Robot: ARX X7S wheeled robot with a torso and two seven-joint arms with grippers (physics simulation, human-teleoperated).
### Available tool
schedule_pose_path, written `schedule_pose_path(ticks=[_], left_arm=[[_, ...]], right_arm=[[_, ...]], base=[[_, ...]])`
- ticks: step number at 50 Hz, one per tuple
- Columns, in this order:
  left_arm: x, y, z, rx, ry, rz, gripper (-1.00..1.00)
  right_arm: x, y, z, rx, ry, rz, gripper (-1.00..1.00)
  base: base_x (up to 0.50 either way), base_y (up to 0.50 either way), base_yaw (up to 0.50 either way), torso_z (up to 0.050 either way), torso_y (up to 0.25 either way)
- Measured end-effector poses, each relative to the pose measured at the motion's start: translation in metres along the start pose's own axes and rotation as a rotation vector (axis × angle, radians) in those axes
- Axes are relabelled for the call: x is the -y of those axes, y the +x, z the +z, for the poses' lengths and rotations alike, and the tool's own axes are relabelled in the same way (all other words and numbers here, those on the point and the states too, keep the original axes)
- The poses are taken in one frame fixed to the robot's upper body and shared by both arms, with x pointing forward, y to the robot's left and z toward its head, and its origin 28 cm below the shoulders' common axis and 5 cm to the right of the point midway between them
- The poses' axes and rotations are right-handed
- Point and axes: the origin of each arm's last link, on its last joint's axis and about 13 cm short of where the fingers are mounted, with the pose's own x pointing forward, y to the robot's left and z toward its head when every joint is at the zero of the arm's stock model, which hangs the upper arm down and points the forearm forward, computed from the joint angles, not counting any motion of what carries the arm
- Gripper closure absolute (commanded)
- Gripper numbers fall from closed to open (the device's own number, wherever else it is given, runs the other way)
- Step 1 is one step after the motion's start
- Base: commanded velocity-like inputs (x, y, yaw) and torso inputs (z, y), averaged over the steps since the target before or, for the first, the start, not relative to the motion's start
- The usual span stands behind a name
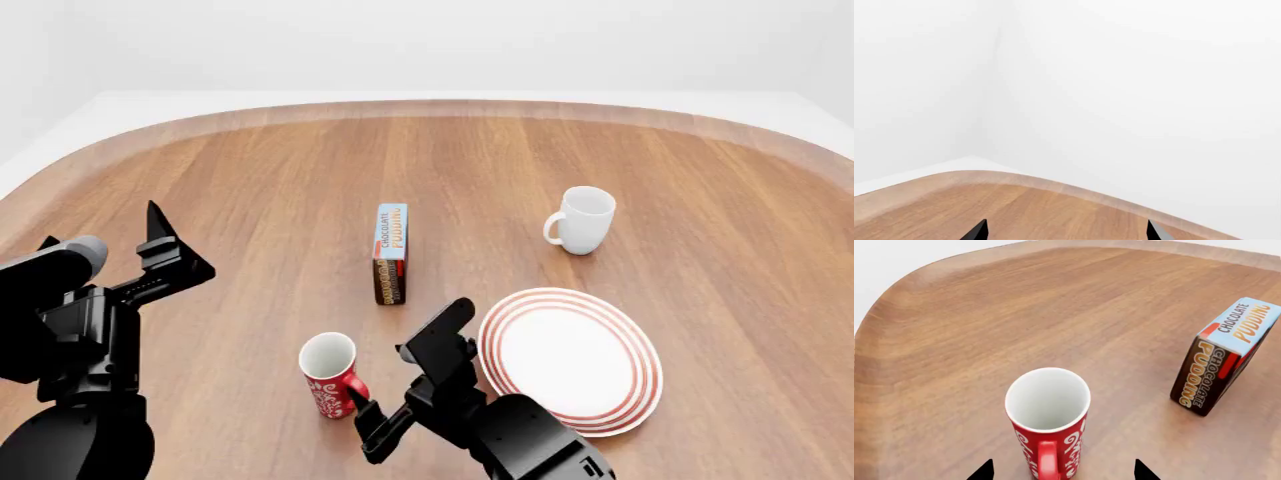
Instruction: Pick up the red mug and put it on the plate
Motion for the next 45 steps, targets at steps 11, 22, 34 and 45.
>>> schedule_pose_path(ticks=[11,22,34,45], left_arm=[[0.000,0.000,0.001,0.002,-0.004,0.001,-1.00],[0.000,0.001,0.002,0.002,-0.008,0.002,-1.00],[0.000,0.002,0.003,0.001,-0.013,0.005,-1.00],[0.001,0.003,0.004,0.002,-0.016,0.005,-1.00]], right_arm=[[0.005,0.010,-0.004,-0.037,0.014,0.015,-1.00],[0.003,0.019,-0.007,-0.063,0.010,0.046,-1.00],[0.004,0.025,-0.006,-0.072,0.001,0.068,-1.00],[0.004,0.029,-0.009,-0.086,0.005,0.080,-1.00]], base=[[0.00,0.00,0.00,0.000,0.000],[0.00,0.00,0.00,0.000,0.000],[0.00,0.00,0.00,0.000,0.000],[0.00,0.00,0.00,0.000,0.000]])
